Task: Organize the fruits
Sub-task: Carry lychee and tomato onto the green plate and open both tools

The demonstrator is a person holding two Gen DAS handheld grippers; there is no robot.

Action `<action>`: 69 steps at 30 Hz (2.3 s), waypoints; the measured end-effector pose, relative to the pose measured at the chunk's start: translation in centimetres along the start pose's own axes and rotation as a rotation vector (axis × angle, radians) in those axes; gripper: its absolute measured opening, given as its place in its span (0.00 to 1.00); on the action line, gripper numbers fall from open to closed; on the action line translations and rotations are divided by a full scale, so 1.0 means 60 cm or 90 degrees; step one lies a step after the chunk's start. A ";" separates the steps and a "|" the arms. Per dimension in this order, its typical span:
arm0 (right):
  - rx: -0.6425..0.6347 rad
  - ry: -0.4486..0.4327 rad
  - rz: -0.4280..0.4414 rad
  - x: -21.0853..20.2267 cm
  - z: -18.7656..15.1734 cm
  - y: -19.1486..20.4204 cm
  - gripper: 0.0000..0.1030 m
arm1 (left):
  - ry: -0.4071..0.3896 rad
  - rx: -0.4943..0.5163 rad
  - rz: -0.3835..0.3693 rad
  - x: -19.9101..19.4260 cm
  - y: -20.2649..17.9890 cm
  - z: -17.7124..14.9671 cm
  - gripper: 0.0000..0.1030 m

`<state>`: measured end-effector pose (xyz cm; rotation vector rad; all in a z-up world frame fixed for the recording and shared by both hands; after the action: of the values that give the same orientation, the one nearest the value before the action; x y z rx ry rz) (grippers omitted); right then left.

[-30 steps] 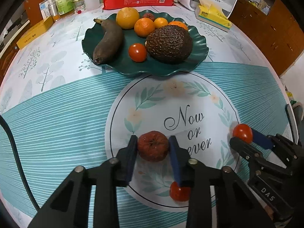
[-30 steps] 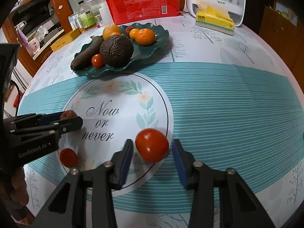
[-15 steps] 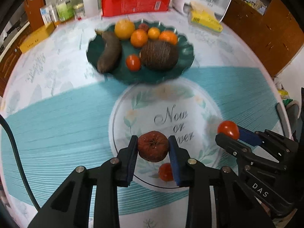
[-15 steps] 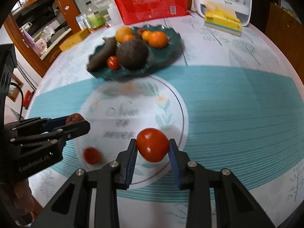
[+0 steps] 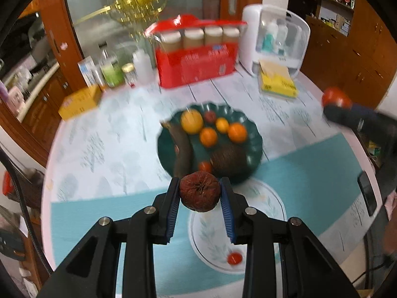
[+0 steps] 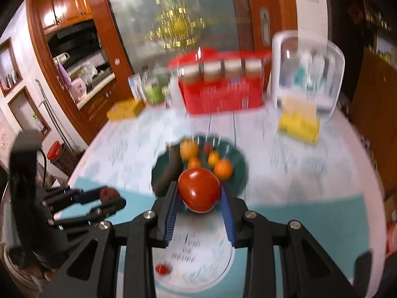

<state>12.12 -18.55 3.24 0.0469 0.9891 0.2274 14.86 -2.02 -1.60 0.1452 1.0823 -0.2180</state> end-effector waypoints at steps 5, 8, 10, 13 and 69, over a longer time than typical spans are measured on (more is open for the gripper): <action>-0.018 -0.041 -0.024 -0.029 0.105 -0.014 0.32 | -0.046 0.001 0.029 -0.032 0.013 0.065 0.29; -0.015 -0.047 -0.032 -0.023 0.139 -0.025 0.32 | -0.062 -0.005 0.042 -0.034 0.020 0.095 0.29; -0.012 -0.043 -0.036 -0.007 0.156 -0.033 0.32 | -0.060 -0.012 0.048 -0.022 0.026 0.118 0.29; -0.003 -0.021 -0.047 0.034 0.165 -0.047 0.32 | -0.046 -0.016 0.059 0.013 0.028 0.137 0.29; -0.015 0.137 0.017 0.329 0.068 -0.053 0.36 | 0.088 -0.031 0.056 0.274 0.012 0.108 0.78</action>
<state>26.49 -17.19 -11.23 0.0140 1.2009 0.2732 28.02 -4.48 -13.16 0.1657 1.2144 -0.1044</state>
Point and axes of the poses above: each gripper's, at about its wrist camera, not at the fingertips, and x roughly the way its jaws point, y to its left, z to its top, the point moved 2 cm from there along x, roughly the way its jaws point, and after that the axes turned 7 degrees about y, right-handed, at the moved point
